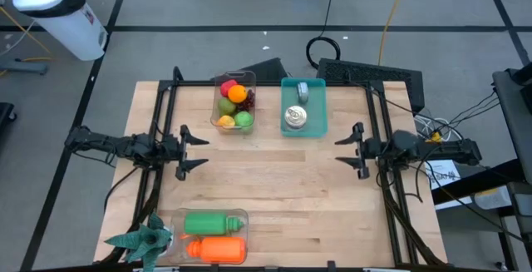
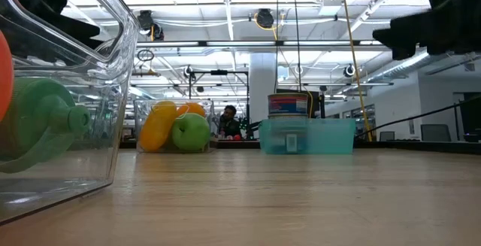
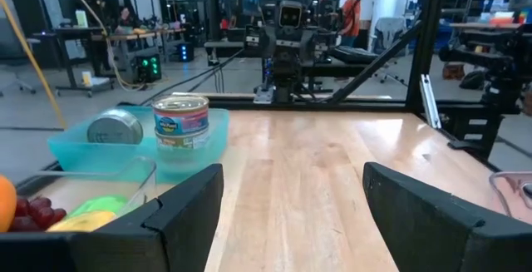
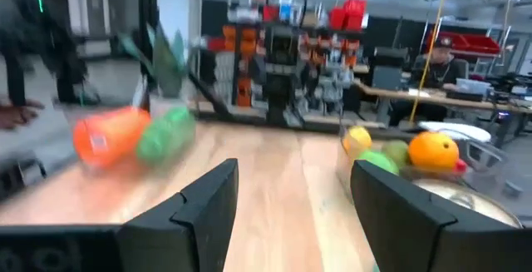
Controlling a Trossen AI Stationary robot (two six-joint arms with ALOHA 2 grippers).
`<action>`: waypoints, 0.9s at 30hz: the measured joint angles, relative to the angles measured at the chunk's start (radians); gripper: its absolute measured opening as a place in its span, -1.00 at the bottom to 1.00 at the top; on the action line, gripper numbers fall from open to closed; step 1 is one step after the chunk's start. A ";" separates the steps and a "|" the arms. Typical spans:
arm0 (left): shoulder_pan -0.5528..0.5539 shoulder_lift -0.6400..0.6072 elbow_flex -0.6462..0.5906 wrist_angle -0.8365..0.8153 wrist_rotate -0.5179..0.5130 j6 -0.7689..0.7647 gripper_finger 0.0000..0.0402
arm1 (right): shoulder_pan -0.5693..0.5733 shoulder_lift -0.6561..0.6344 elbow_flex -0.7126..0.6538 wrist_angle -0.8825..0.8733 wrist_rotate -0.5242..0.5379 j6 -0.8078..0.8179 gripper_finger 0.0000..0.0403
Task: Pick & Place Food Item
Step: Return to Home Position
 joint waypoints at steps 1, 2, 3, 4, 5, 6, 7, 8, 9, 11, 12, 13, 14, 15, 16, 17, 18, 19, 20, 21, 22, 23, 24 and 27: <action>0.000 0.000 0.000 0.000 0.000 0.008 0.47 | 0.000 0.001 0.000 -0.020 0.000 -0.023 0.09; 0.000 0.000 0.000 0.000 -0.001 0.010 0.47 | 0.000 0.000 0.000 -0.038 -0.001 -0.032 0.09; 0.000 0.000 0.000 0.000 -0.001 0.009 0.46 | 0.000 0.000 0.000 -0.050 -0.001 -0.032 0.09; 0.000 0.000 0.000 0.000 -0.001 0.007 0.47 | 0.000 0.001 0.000 -0.054 -0.001 -0.026 0.09; 0.000 0.000 0.000 0.000 -0.001 0.004 0.47 | 0.000 0.000 0.000 -0.055 -0.002 -0.024 0.09; 0.000 0.000 0.000 0.000 -0.001 0.004 0.46 | 0.000 0.000 0.000 -0.056 -0.002 -0.024 0.09; 0.000 0.000 0.000 0.000 -0.001 0.004 0.46 | 0.000 0.000 0.000 -0.056 -0.001 -0.025 0.09; 0.000 0.000 0.000 0.001 -0.001 0.004 0.47 | 0.000 0.000 0.000 -0.056 -0.002 -0.026 0.09; 0.000 0.000 0.000 0.001 -0.001 0.004 0.46 | 0.000 0.000 0.000 -0.057 -0.001 -0.026 0.09; 0.000 0.000 0.000 0.001 -0.001 0.004 0.47 | 0.000 0.000 -0.001 -0.058 -0.002 -0.025 0.09; 0.000 0.000 0.000 0.001 -0.001 0.004 0.47 | 0.000 0.000 -0.001 -0.058 -0.002 -0.025 0.09; 0.000 0.000 0.000 0.001 -0.001 0.004 0.46 | 0.000 0.000 -0.001 -0.058 -0.001 -0.025 0.09; 0.000 0.000 0.000 0.001 -0.001 0.004 0.47 | 0.000 0.000 -0.001 -0.059 -0.002 -0.025 0.09; 0.000 0.000 0.000 0.001 -0.001 0.004 0.47 | 0.000 0.000 -0.001 -0.059 -0.002 -0.025 0.09; 0.000 0.000 0.000 0.001 -0.001 0.004 0.46 | 0.000 0.000 -0.001 -0.060 -0.002 -0.025 0.09; 0.000 0.000 0.000 0.001 -0.001 0.004 0.46 | 0.000 0.000 -0.001 -0.060 -0.001 -0.025 0.09; 0.000 0.000 0.000 0.001 -0.001 0.004 0.47 | 0.000 0.000 -0.001 -0.061 -0.001 -0.025 0.09; 0.000 0.000 0.000 0.001 -0.001 0.004 0.46 | 0.000 0.000 -0.001 -0.061 -0.001 -0.025 0.09; 0.000 0.000 0.000 0.001 -0.001 0.004 0.46 | 0.000 0.000 -0.001 -0.061 -0.001 -0.025 0.09; 0.000 0.000 0.000 0.002 -0.001 0.004 0.47 | 0.000 0.000 -0.001 -0.062 -0.001 -0.025 0.09; 0.000 0.000 0.000 0.002 -0.001 0.004 0.47 | 0.000 0.000 -0.001 -0.062 -0.001 -0.025 0.09; 0.000 0.000 0.000 0.002 -0.001 0.004 0.46 | 0.000 0.000 -0.001 -0.062 -0.001 -0.025 0.09; 0.000 0.000 0.000 0.002 -0.001 0.004 0.47 | 0.000 0.000 -0.001 -0.063 -0.001 -0.025 0.09; 0.000 0.000 0.000 0.002 -0.001 0.004 0.46 | 0.000 0.000 -0.001 -0.063 -0.001 -0.025 0.09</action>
